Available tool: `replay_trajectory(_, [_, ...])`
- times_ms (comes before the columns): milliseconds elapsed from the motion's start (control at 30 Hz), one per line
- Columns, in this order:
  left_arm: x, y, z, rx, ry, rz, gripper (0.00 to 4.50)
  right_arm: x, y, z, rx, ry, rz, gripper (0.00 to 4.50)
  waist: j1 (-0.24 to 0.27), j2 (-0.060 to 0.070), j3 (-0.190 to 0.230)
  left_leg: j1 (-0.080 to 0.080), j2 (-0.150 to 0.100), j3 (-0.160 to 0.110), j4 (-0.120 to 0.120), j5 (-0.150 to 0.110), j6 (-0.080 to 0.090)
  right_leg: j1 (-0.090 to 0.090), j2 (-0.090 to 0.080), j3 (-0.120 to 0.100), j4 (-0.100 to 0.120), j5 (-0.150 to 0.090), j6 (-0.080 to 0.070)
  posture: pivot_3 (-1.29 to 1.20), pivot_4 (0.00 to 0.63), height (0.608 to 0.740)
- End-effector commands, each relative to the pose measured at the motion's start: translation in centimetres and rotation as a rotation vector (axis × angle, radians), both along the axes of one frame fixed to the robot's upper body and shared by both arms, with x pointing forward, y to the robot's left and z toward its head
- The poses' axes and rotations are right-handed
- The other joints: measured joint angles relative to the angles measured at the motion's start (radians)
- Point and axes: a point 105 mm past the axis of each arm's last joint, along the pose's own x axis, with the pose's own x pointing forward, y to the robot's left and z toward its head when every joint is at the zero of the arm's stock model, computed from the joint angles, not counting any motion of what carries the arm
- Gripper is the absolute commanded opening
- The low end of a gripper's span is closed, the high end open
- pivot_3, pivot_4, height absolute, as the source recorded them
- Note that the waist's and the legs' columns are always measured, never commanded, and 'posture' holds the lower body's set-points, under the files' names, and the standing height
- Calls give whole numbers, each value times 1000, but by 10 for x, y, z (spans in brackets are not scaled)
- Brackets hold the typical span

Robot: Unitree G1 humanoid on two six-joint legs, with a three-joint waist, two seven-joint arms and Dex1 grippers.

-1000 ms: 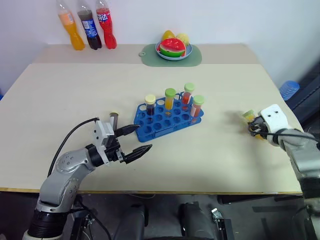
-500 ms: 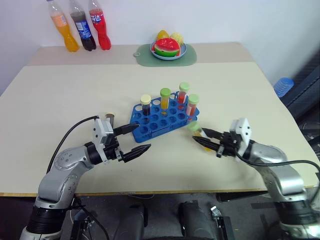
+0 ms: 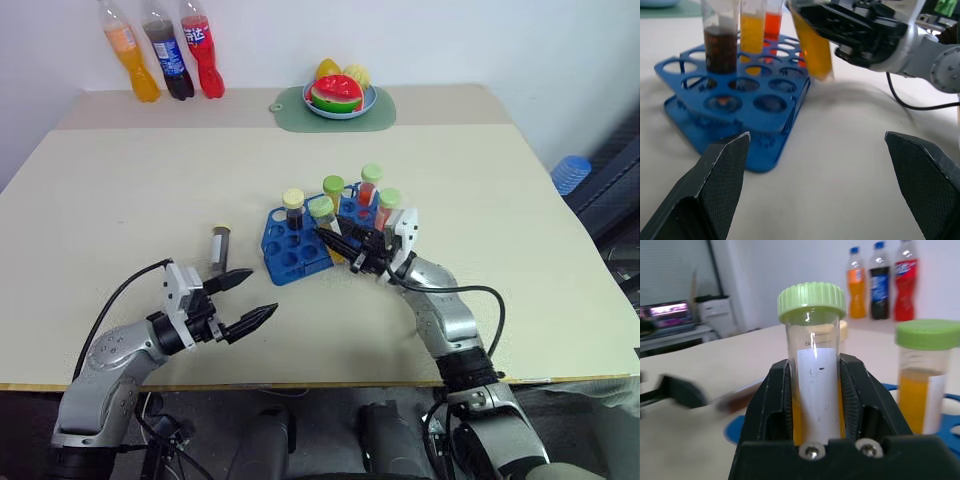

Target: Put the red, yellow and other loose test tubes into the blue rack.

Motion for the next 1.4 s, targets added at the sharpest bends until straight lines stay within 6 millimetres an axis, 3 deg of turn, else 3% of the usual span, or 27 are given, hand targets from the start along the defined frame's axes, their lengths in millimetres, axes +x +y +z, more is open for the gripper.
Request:
replay_trajectory(33, [-1, 3, 10, 3, -54, 14, 4500, 14, -8, 14, 53, -76, -91, 830, -2, 0, 0, 0, 0, 0, 0, 0, 0, 0, 0, 0, 0, 0, 0, 0, 150, 740])
replay_trajectory(433, [0, 5, 10, 4, -58, 19, 4500, 12, -6, 32, 184, -97, -19, 830, -5, 1, 0, 0, 0, 0, -1, 0, -1, -1, 0, 0, 1, 0, 0, 0, 150, 740])
replay_trajectory(800, [-1, 6, 9, 5, -59, 21, 4500, 27, 1, 39, 208, -94, -78, 830, -5, 1, 1, 0, 0, 0, -1, 0, -1, -2, 0, 1, 1, 0, 0, 0, 150, 740])
replay_trajectory(1133, [-7, 7, 8, 9, -61, 41, 4500, 40, -4, 1, 129, -24, -166, 830, -20, 1, 0, 0, 0, 0, -2, 1, -2, -2, 0, 1, 1, 0, 0, 0, 150, 740])
replay_trajectory(1400, [-9, 6, 11, 10, -64, 60, 4500, 44, 1, -12, 108, 8, -192, 830, -23, 2, -1, 1, 0, 0, -2, 2, -3, -1, 0, 0, 2, 0, 0, 0, 150, 740])
